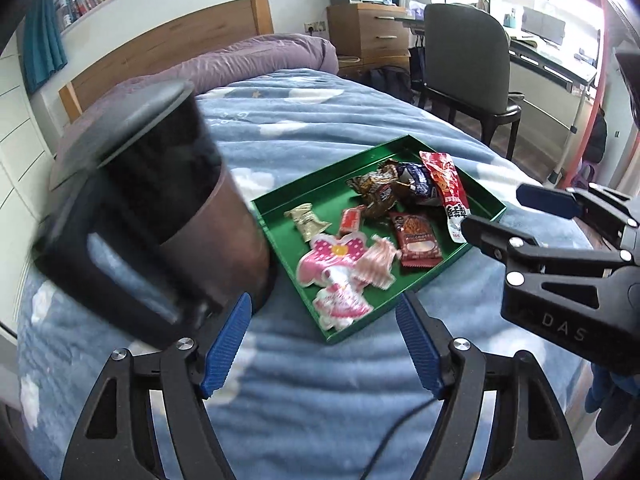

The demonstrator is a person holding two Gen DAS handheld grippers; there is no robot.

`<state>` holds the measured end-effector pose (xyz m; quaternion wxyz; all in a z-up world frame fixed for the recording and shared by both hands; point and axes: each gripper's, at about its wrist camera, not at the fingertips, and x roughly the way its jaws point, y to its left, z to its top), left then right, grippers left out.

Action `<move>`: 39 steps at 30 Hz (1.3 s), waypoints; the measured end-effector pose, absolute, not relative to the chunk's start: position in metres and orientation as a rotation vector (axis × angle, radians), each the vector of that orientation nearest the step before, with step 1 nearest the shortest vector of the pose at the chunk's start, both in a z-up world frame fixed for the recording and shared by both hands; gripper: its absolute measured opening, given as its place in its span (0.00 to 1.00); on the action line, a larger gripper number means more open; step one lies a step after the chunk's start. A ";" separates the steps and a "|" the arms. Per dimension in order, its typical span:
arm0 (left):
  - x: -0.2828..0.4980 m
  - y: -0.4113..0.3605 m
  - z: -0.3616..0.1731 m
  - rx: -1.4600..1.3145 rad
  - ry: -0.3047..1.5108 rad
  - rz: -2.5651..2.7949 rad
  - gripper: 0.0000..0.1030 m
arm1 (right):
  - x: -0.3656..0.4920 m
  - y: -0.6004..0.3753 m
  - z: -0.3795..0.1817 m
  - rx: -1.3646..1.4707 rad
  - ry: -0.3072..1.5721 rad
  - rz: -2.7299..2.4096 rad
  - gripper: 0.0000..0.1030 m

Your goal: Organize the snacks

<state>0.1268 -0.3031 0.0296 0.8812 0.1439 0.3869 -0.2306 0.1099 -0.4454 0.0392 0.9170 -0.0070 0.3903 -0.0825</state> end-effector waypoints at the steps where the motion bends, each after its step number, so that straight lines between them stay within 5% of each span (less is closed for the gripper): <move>1: 0.123 -0.295 0.032 0.294 0.804 -0.474 0.67 | 0.104 -0.439 0.040 -0.014 0.804 -0.167 1.00; 15: 0.077 -0.173 0.039 0.180 0.757 -0.349 0.68 | 0.041 -0.334 0.049 0.003 0.760 -0.097 1.00; 19: 0.068 -0.151 0.038 0.162 0.725 -0.317 0.76 | 0.032 -0.314 0.051 -0.021 0.744 -0.088 1.00; 39: 0.052 -0.135 0.036 0.183 0.684 -0.299 0.82 | 0.018 -0.317 0.038 -0.046 0.728 -0.128 1.00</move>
